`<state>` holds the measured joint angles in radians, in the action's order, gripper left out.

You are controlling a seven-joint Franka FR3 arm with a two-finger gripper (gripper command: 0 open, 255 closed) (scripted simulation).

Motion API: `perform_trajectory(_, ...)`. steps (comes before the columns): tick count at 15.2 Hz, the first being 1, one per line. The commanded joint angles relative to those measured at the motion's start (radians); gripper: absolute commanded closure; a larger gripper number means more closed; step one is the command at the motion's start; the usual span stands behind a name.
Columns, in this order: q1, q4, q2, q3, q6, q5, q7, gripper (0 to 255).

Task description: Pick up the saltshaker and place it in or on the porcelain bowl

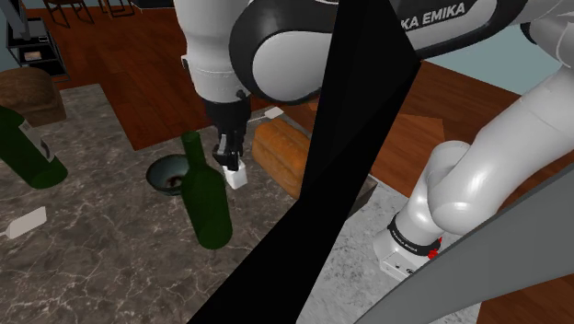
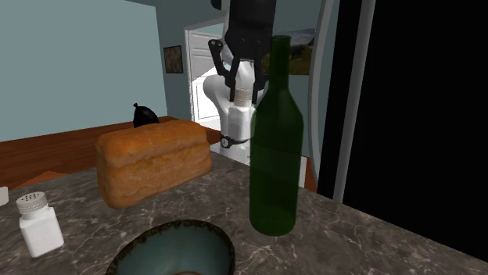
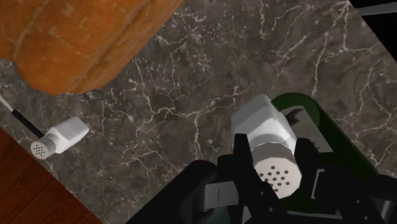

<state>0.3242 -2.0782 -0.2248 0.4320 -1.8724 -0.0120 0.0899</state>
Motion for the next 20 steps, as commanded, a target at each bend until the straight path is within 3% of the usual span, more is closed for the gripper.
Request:
perform_trajectory(1,-0.011,0.062,0.055,0.001,0.012,-0.023,0.001,255)
perform_trajectory(10,-0.015,0.524,0.424,-0.001,0.14,-0.178,0.014,255)
perform_trajectory(17,0.077,1.066,0.774,-0.033,0.347,-0.297,-0.017,255)
perform_trajectory(20,0.064,0.995,0.756,-0.032,0.295,-0.291,-0.01,255)
